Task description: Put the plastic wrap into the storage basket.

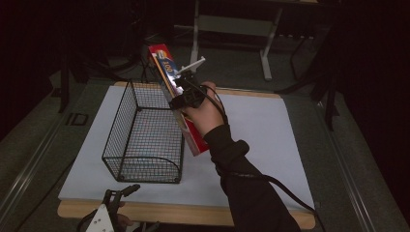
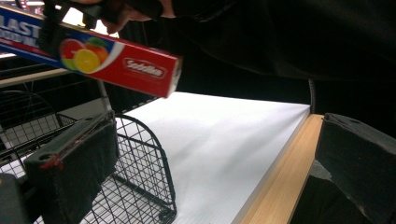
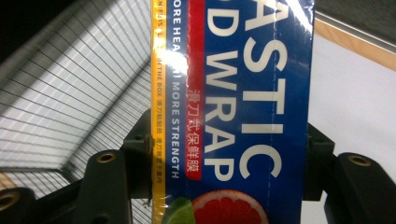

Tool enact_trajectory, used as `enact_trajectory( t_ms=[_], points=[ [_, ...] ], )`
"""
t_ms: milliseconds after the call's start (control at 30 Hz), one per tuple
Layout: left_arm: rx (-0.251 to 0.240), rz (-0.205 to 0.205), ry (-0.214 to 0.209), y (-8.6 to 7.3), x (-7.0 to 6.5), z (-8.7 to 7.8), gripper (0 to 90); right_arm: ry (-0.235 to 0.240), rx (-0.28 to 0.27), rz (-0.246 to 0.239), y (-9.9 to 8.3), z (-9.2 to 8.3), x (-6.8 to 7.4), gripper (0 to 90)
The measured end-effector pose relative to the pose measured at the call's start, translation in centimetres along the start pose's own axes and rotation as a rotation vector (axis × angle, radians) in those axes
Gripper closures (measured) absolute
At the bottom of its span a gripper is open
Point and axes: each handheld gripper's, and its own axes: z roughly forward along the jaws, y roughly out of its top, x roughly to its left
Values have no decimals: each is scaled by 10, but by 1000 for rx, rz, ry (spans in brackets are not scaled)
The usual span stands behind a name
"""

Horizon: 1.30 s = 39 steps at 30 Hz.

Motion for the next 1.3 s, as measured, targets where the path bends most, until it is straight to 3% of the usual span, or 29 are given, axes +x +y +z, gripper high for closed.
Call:
enact_trajectory(
  t_ms=[267, 467, 667, 800, 1033, 1300],
  points=[
    [2, 9, -3, 0, -1, 0, 2, 0, -74, 6, 9, 11, 29, 393],
    [-3, 8, -2, 1, -1, -1, 2, 13, -94, -19, 11, 26, 50, 393],
    [-2, 15, -3, 1, -2, -2, 2, 61, -127, 6, 9, 40, 67, 393],
    [-1, 13, -3, 1, -1, -3, 2, 42, -136, -10, 4, 52, 72, 393],
    [2, 17, -5, 1, -2, -2, 2, 24, -95, -4, -6, 80, 75, 393],
    [2, 18, -6, 1, -2, -3, 2, -31, -64, -24, -16, 98, 75, 392]
  ],
)
